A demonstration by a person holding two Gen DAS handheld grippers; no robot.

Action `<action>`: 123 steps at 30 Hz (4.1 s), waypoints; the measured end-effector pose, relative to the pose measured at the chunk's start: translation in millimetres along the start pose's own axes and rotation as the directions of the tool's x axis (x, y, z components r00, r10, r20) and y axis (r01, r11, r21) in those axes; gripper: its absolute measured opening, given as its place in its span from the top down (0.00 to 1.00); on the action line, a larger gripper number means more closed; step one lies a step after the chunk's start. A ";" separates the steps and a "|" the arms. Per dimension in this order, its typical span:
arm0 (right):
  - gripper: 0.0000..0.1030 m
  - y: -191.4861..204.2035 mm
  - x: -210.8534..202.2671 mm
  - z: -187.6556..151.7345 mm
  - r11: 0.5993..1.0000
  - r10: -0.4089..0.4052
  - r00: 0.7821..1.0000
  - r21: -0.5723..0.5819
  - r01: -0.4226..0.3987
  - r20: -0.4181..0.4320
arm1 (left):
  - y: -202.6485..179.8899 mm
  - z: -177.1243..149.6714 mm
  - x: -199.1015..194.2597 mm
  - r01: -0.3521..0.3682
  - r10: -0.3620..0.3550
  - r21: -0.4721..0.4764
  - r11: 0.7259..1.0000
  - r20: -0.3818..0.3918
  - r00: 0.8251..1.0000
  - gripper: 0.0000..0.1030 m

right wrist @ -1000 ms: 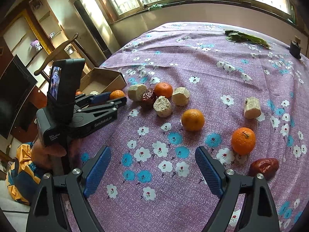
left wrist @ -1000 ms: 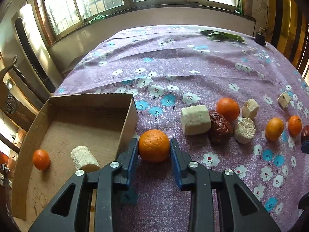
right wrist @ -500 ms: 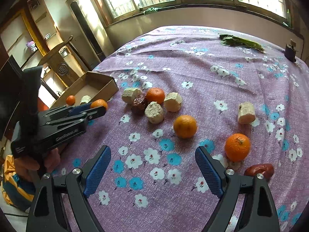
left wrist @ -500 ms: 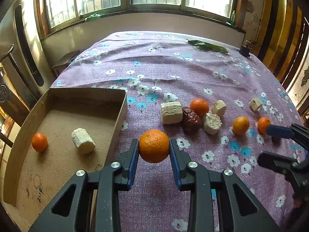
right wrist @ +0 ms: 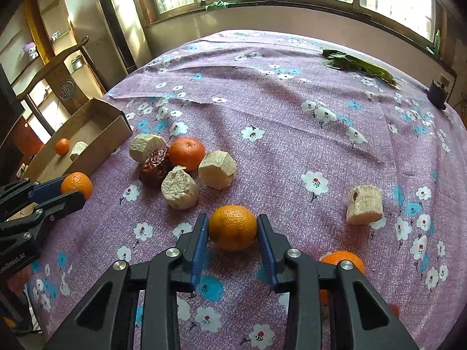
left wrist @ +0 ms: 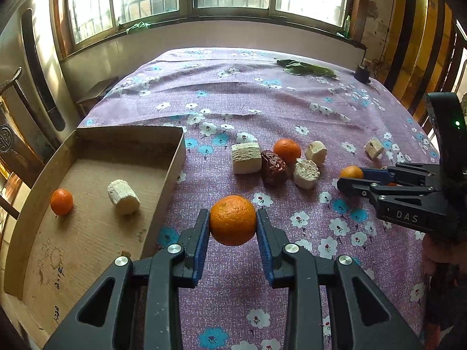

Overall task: Organize fruits
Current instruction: 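Grasp an orange with the left tool while the right tool grasps another orange, then carry both oranges into the cardboard box and open both tools, then move both open tools out of the box back over the table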

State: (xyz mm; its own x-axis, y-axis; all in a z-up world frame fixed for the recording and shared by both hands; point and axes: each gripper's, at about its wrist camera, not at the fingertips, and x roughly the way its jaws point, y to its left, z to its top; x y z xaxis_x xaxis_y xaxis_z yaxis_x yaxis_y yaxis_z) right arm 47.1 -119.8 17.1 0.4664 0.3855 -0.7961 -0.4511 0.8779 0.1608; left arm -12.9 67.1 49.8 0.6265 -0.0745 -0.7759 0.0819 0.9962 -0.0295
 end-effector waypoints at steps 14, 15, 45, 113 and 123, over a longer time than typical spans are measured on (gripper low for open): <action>0.65 43.9 -42.1 -7.7 0.992 0.126 0.988 0.002 -0.126 0.090 | 15.4 -2.2 -23.6 -0.085 0.086 -0.027 0.996 0.033 0.996 0.70; 0.65 49.5 -42.9 -6.9 0.991 0.137 0.986 -0.006 -0.137 0.093 | 17.4 -2.5 -26.6 -0.093 0.094 -0.027 0.995 0.037 0.995 0.70; 0.65 180.0 26.6 68.0 0.939 0.258 0.966 -0.234 -0.251 -0.001 | 150.0 3.7 -22.2 -0.251 0.248 -0.170 0.953 -0.041 0.968 0.70; 0.17 18.3 -80.4 -34.6 0.997 -0.037 0.996 0.077 0.030 0.080 | 4.9 -0.7 -28.0 -0.071 0.073 -0.079 0.994 0.026 0.997 0.20; 0.17 -20.1 -101.4 -56.6 0.991 -0.107 0.993 0.088 0.103 0.046 | -36.2 5.9 0.2 0.036 -0.037 -0.040 0.999 -0.035 0.999 0.20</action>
State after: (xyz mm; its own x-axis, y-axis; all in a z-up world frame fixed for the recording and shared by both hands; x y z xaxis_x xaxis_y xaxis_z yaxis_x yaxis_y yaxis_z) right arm -34.2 -192.6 61.6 0.5465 0.3017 -0.7812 -0.3323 0.9344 0.1284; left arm -11.2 30.8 54.4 0.5953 -0.1100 -0.7959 0.0731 0.9939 -0.0828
